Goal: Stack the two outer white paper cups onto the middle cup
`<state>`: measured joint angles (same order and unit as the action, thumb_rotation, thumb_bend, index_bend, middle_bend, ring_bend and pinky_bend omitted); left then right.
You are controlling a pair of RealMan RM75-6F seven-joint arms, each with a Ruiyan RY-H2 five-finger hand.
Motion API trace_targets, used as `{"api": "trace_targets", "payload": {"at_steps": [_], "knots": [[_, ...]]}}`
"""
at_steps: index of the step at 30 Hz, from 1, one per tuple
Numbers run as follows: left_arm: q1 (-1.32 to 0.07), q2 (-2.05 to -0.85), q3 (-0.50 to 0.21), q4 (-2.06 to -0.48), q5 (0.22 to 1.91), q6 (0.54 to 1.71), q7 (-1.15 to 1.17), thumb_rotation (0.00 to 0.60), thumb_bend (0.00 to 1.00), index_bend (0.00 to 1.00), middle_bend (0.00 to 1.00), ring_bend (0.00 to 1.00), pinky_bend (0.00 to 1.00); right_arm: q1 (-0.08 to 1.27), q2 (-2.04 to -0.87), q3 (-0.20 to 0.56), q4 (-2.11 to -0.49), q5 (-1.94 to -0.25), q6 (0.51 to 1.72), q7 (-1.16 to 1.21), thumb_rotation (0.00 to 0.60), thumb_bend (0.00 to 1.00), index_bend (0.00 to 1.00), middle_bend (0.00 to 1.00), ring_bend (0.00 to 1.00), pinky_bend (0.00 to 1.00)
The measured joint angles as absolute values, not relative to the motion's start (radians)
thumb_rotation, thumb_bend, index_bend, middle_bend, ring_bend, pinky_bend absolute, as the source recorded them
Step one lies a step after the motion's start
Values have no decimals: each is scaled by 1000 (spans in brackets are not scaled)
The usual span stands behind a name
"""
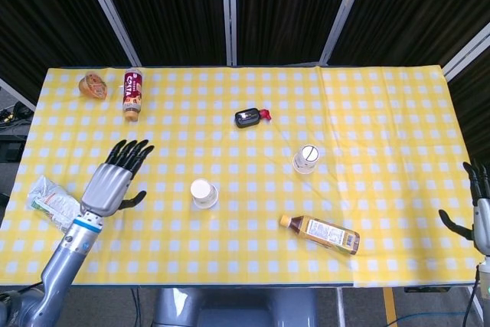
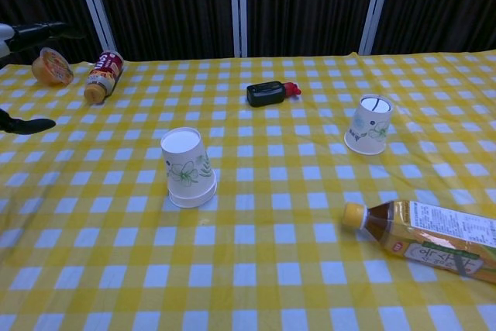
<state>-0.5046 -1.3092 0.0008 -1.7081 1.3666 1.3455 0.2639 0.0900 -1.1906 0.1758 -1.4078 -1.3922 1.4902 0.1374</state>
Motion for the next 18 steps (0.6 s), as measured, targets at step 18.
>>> {"api": "trace_targets", "payload": {"at_steps": [18], "knots": [[-397, -1230, -16, -1689, 1424, 1408, 116, 600, 283, 0, 0, 0, 0, 463, -1223, 295, -1514, -1248, 1039, -146, 600, 146, 221, 0, 0, 0]]}}
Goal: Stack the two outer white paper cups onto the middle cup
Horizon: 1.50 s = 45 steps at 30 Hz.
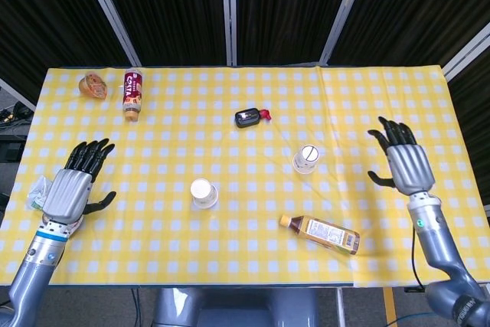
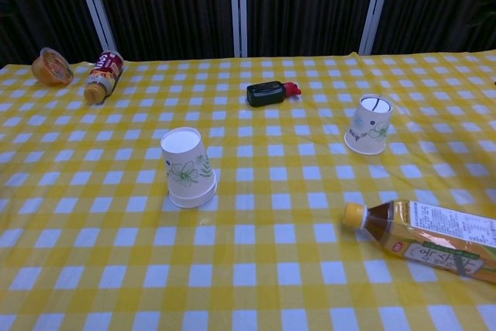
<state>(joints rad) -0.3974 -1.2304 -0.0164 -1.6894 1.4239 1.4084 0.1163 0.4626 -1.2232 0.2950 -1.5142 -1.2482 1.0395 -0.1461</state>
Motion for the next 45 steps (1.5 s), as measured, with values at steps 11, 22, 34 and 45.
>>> {"api": "trace_targets", "payload": {"at_steps": [11, 22, 34, 45], "knots": [[-385, -1215, -31, -1690, 1442, 1387, 80, 600, 282, 0, 0, 0, 0, 700, -1367, 341, -1411, -942, 838, -340, 600, 185, 221, 0, 0, 0], [-379, -1211, -47, -1685, 1443, 1365, 65, 600, 282, 0, 0, 0, 0, 752, -1354, 301, -1453, -800, 800, -426, 600, 148, 202, 0, 0, 0], [-368, -1209, -59, -1694, 1450, 1358, 67, 600, 282, 0, 0, 0, 0, 819, -1381, 254, -1440, -695, 767, -431, 600, 150, 253, 0, 0, 0], [-362, -1206, -70, -1693, 1453, 1350, 55, 600, 282, 0, 0, 0, 0, 844, -1425, 230, -1387, -689, 761, -397, 600, 157, 302, 0, 0, 0]]}}
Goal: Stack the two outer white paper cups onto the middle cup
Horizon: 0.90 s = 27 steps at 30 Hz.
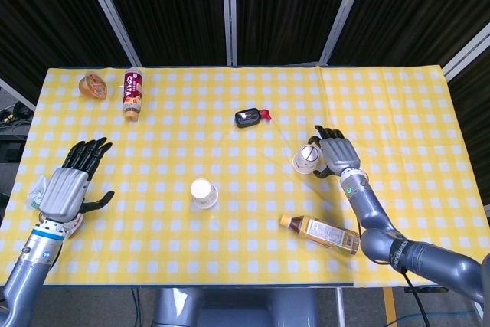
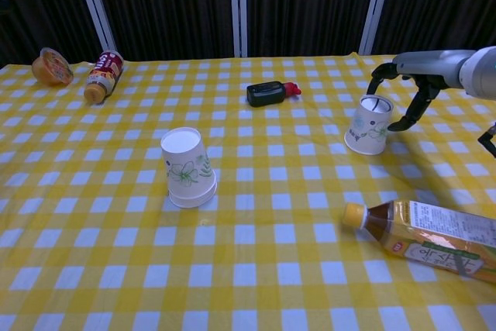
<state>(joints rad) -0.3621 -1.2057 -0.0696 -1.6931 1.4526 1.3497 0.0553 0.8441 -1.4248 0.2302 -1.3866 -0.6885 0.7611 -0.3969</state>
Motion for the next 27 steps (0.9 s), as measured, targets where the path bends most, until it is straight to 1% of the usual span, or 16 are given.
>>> {"api": "trace_targets", "payload": {"at_steps": [2, 7, 9, 13, 18, 27], "knots": [[-362, -1206, -70, -1693, 1453, 1346, 55, 600, 282, 0, 0, 0, 0, 847, -1430, 229, -1383, -698, 766, -390, 600, 180, 324, 1, 0, 0], [-361, -1205, -71, -1695, 1456, 1341, 53, 600, 282, 0, 0, 0, 0, 848, -1442, 227, -1374, -718, 780, -370, 600, 297, 403, 24, 0, 0], [-360, -1204, -72, -1695, 1457, 1342, 51, 600, 281, 0, 0, 0, 0, 847, -1443, 226, -1373, -721, 784, -364, 600, 313, 427, 32, 0, 0], [-359, -1203, -75, -1693, 1457, 1338, 46, 600, 281, 0, 0, 0, 0, 839, -1437, 225, -1387, -732, 800, -352, 600, 319, 451, 41, 0, 0], [-360, -1203, -77, -1689, 1457, 1332, 40, 600, 282, 0, 0, 0, 0, 832, -1418, 231, -1434, -762, 833, -343, 600, 319, 452, 41, 0, 0], [-353, -1202, -81, -1691, 1458, 1339, 46, 600, 281, 0, 0, 0, 0, 804, -1337, 257, -1681, -933, 970, -327, 600, 317, 452, 41, 0, 0]]}}
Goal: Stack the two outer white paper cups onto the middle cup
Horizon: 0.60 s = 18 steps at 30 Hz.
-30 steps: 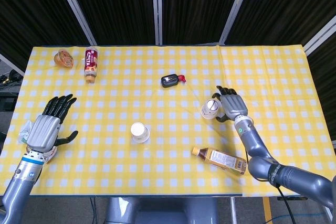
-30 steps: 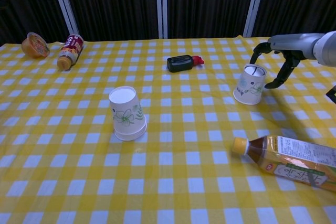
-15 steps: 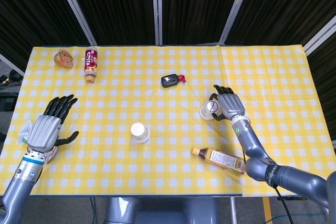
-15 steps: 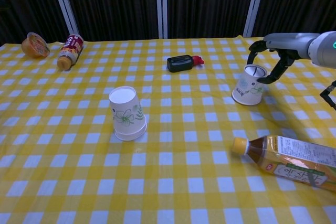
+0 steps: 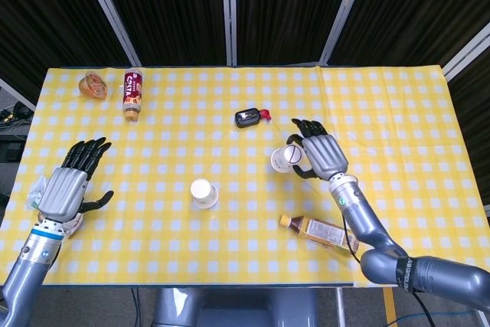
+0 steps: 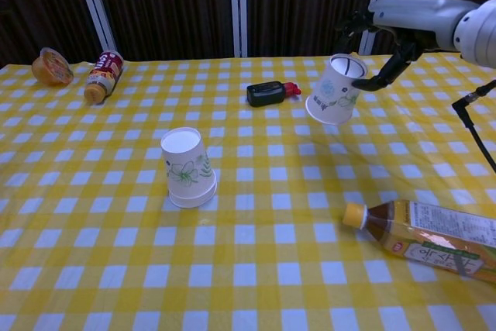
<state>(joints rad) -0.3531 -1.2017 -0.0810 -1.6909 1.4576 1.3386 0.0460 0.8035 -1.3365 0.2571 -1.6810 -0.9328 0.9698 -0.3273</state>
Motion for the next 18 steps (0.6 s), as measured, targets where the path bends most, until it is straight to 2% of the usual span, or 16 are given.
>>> {"api": "trace_targets", "payload": {"at_steps": [9, 18], "knots": [[-356, -1209, -77, -1688, 1461, 1323, 58, 600, 281, 0, 0, 0, 0, 800, -1309, 261, -1893, -1057, 1044, -364, 600, 316, 457, 41, 0, 0], [-355, -1207, -82, -1688, 1447, 1313, 62, 600, 280, 0, 0, 0, 0, 863, -1429, 275, -1927, -1051, 1058, -426, 600, 316, 464, 42, 0, 0]]}}
